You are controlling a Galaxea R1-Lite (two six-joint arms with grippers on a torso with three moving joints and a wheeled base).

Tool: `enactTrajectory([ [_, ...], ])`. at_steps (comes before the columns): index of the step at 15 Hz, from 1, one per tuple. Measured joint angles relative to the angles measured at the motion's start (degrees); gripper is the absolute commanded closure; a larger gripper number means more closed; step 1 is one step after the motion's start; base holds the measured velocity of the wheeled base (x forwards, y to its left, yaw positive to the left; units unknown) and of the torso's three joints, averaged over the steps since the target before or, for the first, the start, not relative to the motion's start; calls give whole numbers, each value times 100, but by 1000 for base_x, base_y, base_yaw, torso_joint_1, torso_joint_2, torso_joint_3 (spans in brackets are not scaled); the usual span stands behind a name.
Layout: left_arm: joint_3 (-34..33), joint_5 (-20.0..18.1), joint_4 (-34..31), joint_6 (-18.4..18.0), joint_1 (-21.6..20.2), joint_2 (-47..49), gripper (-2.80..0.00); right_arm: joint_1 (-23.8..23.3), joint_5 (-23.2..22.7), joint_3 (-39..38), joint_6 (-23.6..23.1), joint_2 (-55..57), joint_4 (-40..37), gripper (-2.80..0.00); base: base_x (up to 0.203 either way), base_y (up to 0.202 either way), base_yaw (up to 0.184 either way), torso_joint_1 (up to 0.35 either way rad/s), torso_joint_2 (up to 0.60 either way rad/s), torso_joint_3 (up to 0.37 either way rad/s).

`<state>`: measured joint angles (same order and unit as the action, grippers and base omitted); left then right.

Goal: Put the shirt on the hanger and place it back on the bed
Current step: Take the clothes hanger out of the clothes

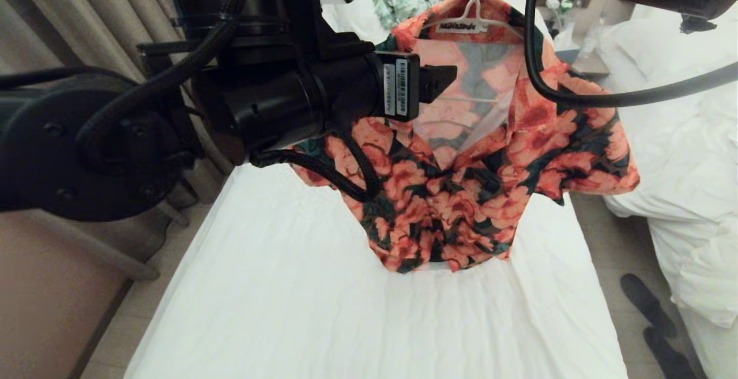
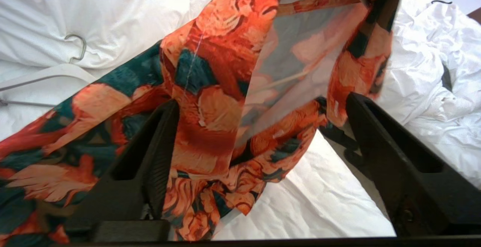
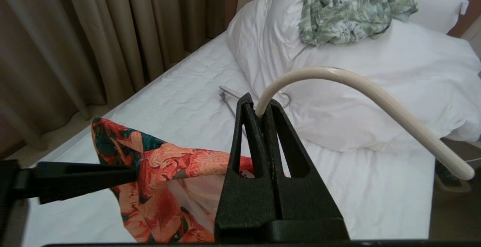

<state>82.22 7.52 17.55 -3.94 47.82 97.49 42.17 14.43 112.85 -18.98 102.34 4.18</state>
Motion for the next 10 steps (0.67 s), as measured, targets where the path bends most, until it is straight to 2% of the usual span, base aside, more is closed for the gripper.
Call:
enactTrajectory([
  [3,82,5,-2,-196,-11,116,-280,13,0,-4,164,-19,-9,0,0,0,0,0,0,0],
  [6,303,150,0,-236,-85,244,-280,55,0,-23,195,-44,-13,0,0,0,0,0,0,0],
  [7,382,177,-7,-265,-109,279,-98,66,0,-26,195,-50,-17,0,0,0,0,0,0,0],
  [8,442,193,-6,-351,-145,305,0,87,0,-28,196,-57,-22,0,0,0,0,0,0,0],
  [10,507,203,-4,-481,-198,337,0,124,0,-34,199,-66,-20,0,0,0,0,0,0,0],
])
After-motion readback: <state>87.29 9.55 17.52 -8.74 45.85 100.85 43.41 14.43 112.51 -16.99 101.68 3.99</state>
